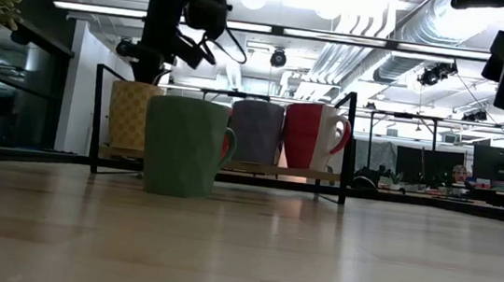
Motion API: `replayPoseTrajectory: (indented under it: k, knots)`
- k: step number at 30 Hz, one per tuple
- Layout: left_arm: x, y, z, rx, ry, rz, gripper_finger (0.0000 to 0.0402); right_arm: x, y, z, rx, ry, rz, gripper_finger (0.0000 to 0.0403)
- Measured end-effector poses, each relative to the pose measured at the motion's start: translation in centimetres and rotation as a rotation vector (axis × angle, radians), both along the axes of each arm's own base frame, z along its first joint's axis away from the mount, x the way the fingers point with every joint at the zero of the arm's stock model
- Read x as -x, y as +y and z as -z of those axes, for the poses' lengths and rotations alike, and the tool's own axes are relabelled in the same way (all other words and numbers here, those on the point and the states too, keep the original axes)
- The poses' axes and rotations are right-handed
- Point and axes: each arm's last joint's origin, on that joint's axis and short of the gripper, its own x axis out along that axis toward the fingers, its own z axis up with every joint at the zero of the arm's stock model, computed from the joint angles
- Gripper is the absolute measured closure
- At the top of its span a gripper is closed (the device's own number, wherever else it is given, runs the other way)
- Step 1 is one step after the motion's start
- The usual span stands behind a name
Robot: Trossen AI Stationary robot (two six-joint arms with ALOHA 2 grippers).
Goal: Place coffee mugs
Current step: Put the yellow pattern mug on the shelf, then put the green mug on the shelf
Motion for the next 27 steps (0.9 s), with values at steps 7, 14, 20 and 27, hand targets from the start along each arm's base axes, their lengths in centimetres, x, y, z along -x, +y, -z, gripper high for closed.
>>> replayPoseTrajectory:
  k: [7,14,20,27]
  knots:
    - [-0.2,0.1,-2.8,-0.034,-0.017,-0.005,0.03,-0.1,0.0,0.0,-0.005,-0.007,-0.001,0.0314]
    - [0.2,-1.9,-6.7,-0.013,-0.036,-0.123,0.03,-0.1,0.0,0.0,0.0,-0.009,-0.008,0.0314]
    - [0.2,-6.3,-10.8,0.173,-0.321,-0.161,0.03,-0.1,0.0,0.0,0.012,-0.012,-0.023,0.0314]
    - [0.4,-13.2,-12.3,0.337,-0.413,-0.098,0.03,-0.6,-0.3,-0.3,0.092,-0.083,-0.047,0.0314]
